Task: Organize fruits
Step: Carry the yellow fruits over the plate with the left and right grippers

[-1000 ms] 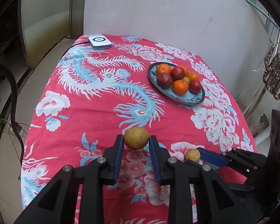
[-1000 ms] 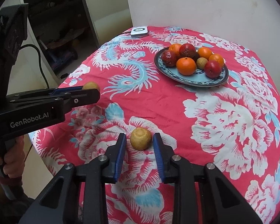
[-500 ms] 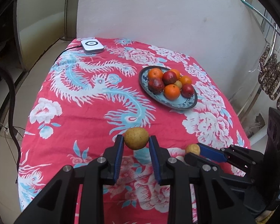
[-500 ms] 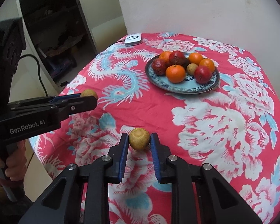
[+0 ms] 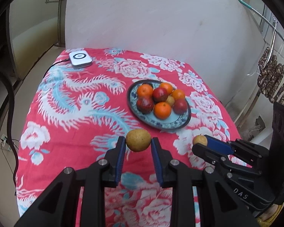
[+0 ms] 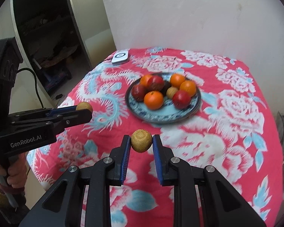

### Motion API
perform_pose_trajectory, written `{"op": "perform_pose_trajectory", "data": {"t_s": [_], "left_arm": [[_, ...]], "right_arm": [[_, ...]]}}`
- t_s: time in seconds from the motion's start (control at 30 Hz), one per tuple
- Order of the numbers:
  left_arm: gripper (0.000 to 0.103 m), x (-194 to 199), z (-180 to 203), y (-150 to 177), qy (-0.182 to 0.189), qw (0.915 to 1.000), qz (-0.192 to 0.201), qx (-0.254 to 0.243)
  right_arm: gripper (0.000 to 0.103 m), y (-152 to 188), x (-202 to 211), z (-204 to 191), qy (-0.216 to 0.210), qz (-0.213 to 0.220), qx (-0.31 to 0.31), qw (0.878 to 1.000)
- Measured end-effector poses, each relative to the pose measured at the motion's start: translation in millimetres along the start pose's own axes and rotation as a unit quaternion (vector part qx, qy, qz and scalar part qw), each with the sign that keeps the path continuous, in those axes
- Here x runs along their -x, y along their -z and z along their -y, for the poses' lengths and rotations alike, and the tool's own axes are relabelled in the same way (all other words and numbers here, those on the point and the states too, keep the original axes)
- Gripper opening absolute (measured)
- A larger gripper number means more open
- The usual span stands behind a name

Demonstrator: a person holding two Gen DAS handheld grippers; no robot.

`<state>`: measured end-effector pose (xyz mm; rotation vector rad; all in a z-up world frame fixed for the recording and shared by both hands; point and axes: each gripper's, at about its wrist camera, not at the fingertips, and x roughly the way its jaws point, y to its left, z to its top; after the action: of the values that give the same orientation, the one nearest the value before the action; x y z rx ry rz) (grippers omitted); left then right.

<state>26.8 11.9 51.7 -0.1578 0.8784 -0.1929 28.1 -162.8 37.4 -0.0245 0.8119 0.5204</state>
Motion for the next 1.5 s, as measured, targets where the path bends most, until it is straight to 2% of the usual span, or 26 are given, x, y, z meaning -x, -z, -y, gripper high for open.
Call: {"op": "perform_pose_trajectory", "data": {"t_s": [0.83, 1.13, 1.5], "left_arm": [[0.029, -45.8, 33.6, -72.1, 0.023, 0.9992, 0.008, -0.033], [0.029, -79.4, 35.4, -94.6, 0.049, 0.9983, -0.018, -0.027], [0.029, -109.4, 34.4, -101.6, 0.056, 0.9974, -0.040, -0.020]], "right_arm": [[0.025, -57.2, -23.2, 31.4, 0.030, 0.030, 0.024, 0.999], [0.025, -67.3, -47.0, 42.0, 0.035, 0.027, 0.033, 0.998], [0.025, -70.8, -68.6, 50.4, 0.028, 0.022, 0.046, 0.998]]}}
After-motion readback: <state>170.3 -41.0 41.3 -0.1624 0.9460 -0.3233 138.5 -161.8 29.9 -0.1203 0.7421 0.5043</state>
